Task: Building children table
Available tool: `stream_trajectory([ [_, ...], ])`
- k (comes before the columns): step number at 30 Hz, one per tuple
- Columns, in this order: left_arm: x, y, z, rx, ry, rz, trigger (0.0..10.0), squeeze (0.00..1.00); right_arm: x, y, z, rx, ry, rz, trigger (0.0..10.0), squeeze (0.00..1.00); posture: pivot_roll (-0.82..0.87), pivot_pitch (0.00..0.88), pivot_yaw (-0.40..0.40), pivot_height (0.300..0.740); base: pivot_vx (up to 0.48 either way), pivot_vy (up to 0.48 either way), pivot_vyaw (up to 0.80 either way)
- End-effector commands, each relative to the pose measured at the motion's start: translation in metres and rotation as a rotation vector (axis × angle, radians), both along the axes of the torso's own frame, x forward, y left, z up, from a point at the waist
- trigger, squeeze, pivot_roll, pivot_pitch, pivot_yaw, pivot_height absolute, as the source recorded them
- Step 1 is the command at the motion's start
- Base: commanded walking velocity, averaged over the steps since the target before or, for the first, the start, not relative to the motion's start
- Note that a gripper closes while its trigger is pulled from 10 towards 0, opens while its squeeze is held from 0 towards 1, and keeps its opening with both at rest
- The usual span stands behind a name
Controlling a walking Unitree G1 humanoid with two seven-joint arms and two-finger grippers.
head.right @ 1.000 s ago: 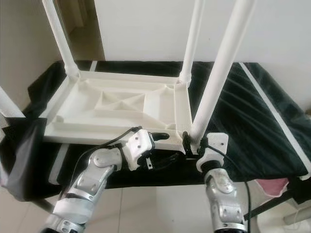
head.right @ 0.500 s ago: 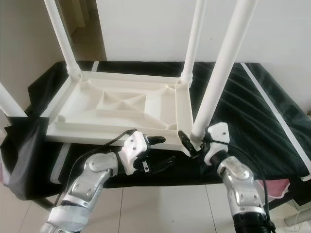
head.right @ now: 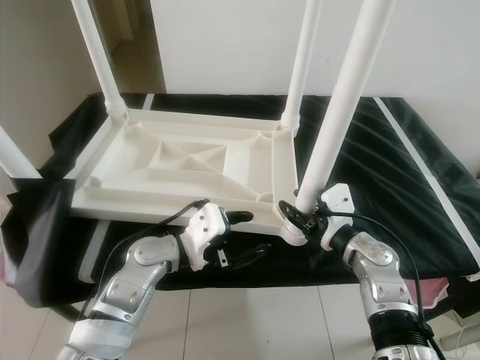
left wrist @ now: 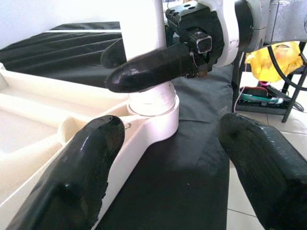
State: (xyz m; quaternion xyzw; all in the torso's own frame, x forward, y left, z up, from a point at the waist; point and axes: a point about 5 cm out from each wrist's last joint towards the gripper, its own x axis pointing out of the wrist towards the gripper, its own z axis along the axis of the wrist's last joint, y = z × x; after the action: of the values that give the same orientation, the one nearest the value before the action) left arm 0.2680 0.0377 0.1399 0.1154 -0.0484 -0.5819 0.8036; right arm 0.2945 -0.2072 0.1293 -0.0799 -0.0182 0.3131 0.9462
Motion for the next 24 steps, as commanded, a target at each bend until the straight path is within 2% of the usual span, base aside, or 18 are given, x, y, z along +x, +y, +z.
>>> stream_trajectory([
  [1, 0.001, 0.001, -0.001, -0.003, 0.003, 0.044, 10.0, 0.00, -0.004, -0.001, -0.012, -0.033, 0.059, 0.028, 0.0, 0.00, -0.01, 0.000, -0.026, 0.740, 0.000, 0.000, 0.00],
  [2, 0.001, 0.002, -0.001, -0.001, 0.000, 0.046, 10.0, 0.00, -0.004, -0.004, -0.014, -0.029, 0.070, 0.010, 10.0, 0.00, -0.01, 0.000, -0.026, 0.740, 0.000, 0.000, 0.00],
  [7, 0.002, 0.002, 0.001, 0.003, -0.007, 0.046, 10.0, 0.00, -0.003, -0.006, -0.014, 0.015, 0.090, -0.052, 10.0, 0.00, -0.01, 0.000, -0.026, 0.740, 0.000, 0.000, 0.00],
  [12, 0.001, 0.002, 0.000, 0.006, -0.002, 0.043, 10.0, 0.00, -0.007, -0.001, -0.013, 0.049, 0.080, -0.088, 10.0, 0.00, -0.02, 0.000, -0.020, 0.740, 0.000, 0.000, 0.00],
  [16, 0.001, 0.002, 0.000, 0.006, 0.002, 0.042, 10.0, 0.00, -0.009, 0.006, -0.015, 0.037, 0.053, -0.193, 10.0, 0.00, -0.02, 0.000, -0.020, 0.740, 0.000, 0.000, 0.00],
  [19, 0.001, 0.001, 0.000, 0.004, 0.001, 0.040, 10.0, 0.00, -0.011, 0.009, -0.017, 0.076, 0.051, -0.276, 10.0, 0.00, -0.03, 0.000, -0.023, 0.740, 0.000, 0.000, 0.00],
  [22, 0.001, 0.001, 0.000, 0.004, 0.001, 0.041, 10.0, 0.00, -0.012, 0.010, -0.018, 0.069, 0.045, -0.319, 10.0, 0.00, -0.03, 0.000, -0.024, 0.740, 0.000, 0.000, 0.00],
  [24, 0.001, 0.000, 0.000, 0.002, 0.002, 0.042, 10.0, 0.00, -0.017, 0.018, -0.020, 0.098, 0.047, -0.395, 10.0, 0.00, -0.03, 0.000, -0.027, 0.740, 0.000, 0.000, 0.00],
])
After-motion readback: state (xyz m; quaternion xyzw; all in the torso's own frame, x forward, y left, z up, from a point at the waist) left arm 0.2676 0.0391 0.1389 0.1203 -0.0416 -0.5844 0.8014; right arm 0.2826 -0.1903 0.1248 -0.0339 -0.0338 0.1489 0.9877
